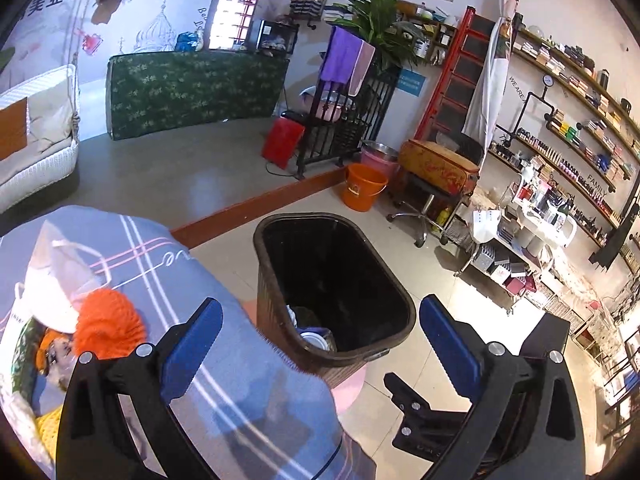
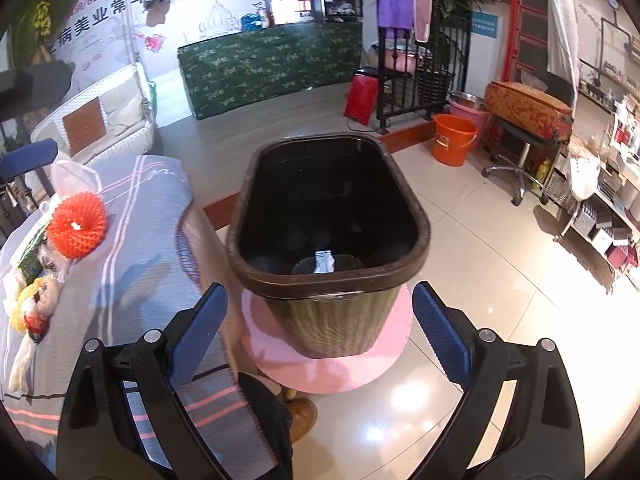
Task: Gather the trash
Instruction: 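Move both tools back over the trash on the bed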
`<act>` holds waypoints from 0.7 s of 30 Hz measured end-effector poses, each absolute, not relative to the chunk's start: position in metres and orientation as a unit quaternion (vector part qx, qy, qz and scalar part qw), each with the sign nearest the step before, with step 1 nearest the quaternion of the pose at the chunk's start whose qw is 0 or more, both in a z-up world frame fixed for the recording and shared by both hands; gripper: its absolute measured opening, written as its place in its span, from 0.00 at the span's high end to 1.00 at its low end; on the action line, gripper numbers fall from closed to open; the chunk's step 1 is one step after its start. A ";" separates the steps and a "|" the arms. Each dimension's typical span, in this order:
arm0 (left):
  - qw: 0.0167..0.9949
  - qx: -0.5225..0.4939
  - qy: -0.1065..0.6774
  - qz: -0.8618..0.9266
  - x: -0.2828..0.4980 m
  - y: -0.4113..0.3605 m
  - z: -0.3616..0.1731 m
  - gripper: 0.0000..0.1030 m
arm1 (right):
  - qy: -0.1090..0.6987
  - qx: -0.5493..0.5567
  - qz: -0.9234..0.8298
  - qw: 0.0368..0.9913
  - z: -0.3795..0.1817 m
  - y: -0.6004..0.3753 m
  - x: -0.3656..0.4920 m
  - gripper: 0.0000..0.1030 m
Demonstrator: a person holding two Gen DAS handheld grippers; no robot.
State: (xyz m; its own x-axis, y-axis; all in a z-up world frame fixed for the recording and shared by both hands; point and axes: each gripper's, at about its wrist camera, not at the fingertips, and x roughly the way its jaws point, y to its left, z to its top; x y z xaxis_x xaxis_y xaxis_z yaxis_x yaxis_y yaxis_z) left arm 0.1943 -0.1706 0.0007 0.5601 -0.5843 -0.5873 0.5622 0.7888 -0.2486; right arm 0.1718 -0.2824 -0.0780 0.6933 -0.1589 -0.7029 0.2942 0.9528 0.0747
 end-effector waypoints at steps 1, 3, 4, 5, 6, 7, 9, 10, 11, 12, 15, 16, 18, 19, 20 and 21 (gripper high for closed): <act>0.885 -0.016 0.336 -0.322 0.193 -0.166 0.000 0.05 | 0.371 0.089 -0.121 0.916 -0.077 -0.277 0.172 0.10; 0.887 -0.016 0.336 -0.317 0.190 -0.155 -0.002 0.05 | 0.372 0.084 -0.113 0.918 -0.075 -0.270 0.172 0.10; 0.888 -0.016 0.337 -0.314 0.189 -0.151 -0.003 0.05 | 0.372 0.082 -0.110 0.918 -0.074 -0.266 0.173 0.10; 0.889 -0.015 0.336 -0.310 0.187 -0.148 -0.003 0.05 | 0.372 0.082 -0.104 0.919 -0.072 -0.262 0.174 0.10; 0.892 -0.012 0.336 -0.301 0.186 -0.143 -0.004 0.05 | 0.372 0.081 -0.100 0.919 -0.071 -0.258 0.174 0.10; 0.894 -0.011 0.336 -0.297 0.185 -0.140 -0.005 0.05 | 0.372 0.079 -0.095 0.920 -0.070 -0.253 0.174 0.10; 0.896 -0.014 0.338 -0.287 0.183 -0.131 -0.007 0.05 | 0.370 0.073 -0.085 0.922 -0.068 -0.242 0.174 0.10; 0.898 -0.016 0.338 -0.281 0.183 -0.125 -0.007 0.05 | 0.370 0.071 -0.081 0.923 -0.067 -0.239 0.175 0.10; 0.902 -0.018 0.335 -0.273 0.182 -0.120 -0.007 0.05 | 0.370 0.069 -0.076 0.923 -0.067 -0.234 0.175 0.10; 0.905 -0.018 0.331 -0.266 0.180 -0.114 -0.006 0.05 | 0.370 0.068 -0.071 0.924 -0.066 -0.230 0.175 0.10; 0.916 -0.007 0.322 -0.238 0.175 -0.098 -0.007 0.05 | 0.369 0.061 -0.055 0.926 -0.063 -0.215 0.175 0.10; 0.918 -0.006 0.321 -0.232 0.174 -0.092 -0.008 0.05 | 0.369 0.060 -0.050 0.926 -0.063 -0.212 0.175 0.10; 0.920 -0.008 0.323 -0.222 0.173 -0.082 -0.010 0.05 | 0.369 0.059 -0.041 0.927 -0.061 -0.203 0.175 0.10; 0.921 -0.009 0.324 -0.217 0.172 -0.077 -0.011 0.05 | 0.369 0.058 -0.034 0.927 -0.060 -0.199 0.173 0.10; 0.923 -0.011 0.324 -0.209 0.170 -0.070 -0.013 0.05 | 0.370 0.056 -0.029 0.927 -0.060 -0.194 0.173 0.10; 0.924 -0.010 0.324 -0.200 0.169 -0.065 -0.015 0.05 | 0.371 0.052 -0.023 0.927 -0.060 -0.188 0.172 0.10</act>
State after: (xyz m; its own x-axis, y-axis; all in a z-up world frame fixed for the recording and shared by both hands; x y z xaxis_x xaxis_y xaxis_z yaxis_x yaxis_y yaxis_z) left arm 0.1692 -0.0647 -0.0145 0.7094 -0.3772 -0.5954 0.3637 0.9195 -0.1492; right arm 0.1720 -0.1878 -0.0596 0.7239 -0.0036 -0.6899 0.0801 0.9937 0.0788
